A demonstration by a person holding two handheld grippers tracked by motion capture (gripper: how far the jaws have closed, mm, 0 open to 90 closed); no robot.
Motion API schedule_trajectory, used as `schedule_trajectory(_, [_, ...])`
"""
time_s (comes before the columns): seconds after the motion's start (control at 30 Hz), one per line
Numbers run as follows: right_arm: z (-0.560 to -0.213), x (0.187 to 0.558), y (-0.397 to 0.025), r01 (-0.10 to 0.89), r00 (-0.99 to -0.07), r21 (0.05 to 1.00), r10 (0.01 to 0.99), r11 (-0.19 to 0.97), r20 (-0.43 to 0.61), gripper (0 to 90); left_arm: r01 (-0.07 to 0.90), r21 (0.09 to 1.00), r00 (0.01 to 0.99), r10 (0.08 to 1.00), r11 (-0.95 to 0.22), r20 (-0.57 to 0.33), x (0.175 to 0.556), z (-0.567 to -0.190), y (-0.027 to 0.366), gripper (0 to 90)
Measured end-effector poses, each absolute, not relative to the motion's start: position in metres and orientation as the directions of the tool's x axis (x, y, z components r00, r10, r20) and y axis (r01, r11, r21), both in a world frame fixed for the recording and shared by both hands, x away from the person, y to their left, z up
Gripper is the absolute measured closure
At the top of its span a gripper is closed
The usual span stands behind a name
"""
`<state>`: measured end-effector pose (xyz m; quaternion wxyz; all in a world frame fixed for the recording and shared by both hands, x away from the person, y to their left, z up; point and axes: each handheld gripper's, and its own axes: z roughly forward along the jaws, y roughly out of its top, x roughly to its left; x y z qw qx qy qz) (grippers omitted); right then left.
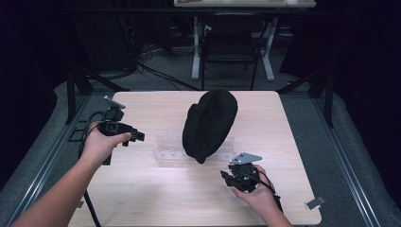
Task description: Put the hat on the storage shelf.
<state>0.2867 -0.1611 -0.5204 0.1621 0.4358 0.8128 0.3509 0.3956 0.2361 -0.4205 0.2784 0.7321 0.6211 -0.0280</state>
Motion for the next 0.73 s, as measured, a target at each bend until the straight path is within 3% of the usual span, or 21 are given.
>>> schedule_trajectory(0.33, [-0.522, 0.284, -0.182, 0.614, -0.537, 0.710, 0.842, 0.346, 0.055, 59.4, 0.904, 0.412, 0.266, 0.907, -0.116, -0.328, 0.376, -0.456, 0.249, 56.0])
schedule_trajectory(0.73, [-0.526, 0.284, -0.202, 0.618, -0.492, 0.734, 0.867, 0.283, 0.079, 54.7, 0.822, 0.556, 0.304, 0.920, -0.122, -0.249, 0.346, -0.503, 0.269, 53.6])
